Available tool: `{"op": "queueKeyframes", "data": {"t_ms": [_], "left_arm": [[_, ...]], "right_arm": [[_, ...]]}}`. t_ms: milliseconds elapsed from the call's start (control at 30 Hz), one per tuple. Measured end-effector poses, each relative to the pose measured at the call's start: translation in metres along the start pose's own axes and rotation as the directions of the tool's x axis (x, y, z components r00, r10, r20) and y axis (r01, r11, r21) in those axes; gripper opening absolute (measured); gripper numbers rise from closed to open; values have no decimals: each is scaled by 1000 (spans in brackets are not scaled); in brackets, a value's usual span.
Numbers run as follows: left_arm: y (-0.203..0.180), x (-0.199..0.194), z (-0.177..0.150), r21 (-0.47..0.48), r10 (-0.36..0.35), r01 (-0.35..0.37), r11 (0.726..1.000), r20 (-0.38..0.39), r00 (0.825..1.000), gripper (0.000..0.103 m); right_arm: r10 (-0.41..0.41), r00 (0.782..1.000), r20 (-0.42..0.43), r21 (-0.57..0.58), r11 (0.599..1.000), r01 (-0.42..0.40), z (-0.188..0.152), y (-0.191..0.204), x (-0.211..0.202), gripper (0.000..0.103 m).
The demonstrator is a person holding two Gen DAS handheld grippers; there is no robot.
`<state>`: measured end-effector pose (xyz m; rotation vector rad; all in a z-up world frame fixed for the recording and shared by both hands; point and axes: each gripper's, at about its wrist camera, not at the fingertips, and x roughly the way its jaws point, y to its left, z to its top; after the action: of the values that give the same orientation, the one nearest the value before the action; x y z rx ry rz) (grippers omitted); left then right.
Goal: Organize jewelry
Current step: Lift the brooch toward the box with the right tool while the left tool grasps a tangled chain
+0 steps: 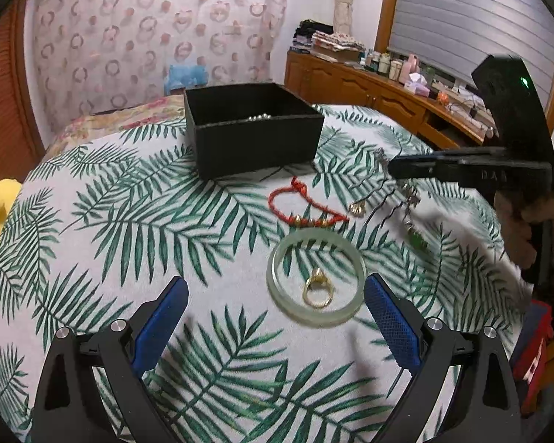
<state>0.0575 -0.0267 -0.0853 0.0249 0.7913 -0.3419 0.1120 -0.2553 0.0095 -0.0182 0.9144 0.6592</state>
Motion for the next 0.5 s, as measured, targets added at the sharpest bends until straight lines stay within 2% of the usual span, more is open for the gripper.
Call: {"op": "queueKeyframes", "data": {"t_ms": [200,267,333,433,500], "left_arm": [[4,1,20,-37,-68,69,997,33,997,91],[6,4,27,-56,-110,112,992,33,993,80],[9,7,32,-79,-146,148,986,28,989,64],[9,16,37,-100,-191,191,977,6,982,47],[10,22,40,-123,-240,238,963,-4,971,39]], "right_arm": [[28,999,25,6,1000,-28,1,11,2,22],[33,999,23,3,999,-33,0,14,5,22],[35,999,24,2,999,-35,0,17,8,22],[41,999,29,6,999,-41,-1,17,9,22],[37,999,28,6,999,-38,-1,17,11,22]]}}
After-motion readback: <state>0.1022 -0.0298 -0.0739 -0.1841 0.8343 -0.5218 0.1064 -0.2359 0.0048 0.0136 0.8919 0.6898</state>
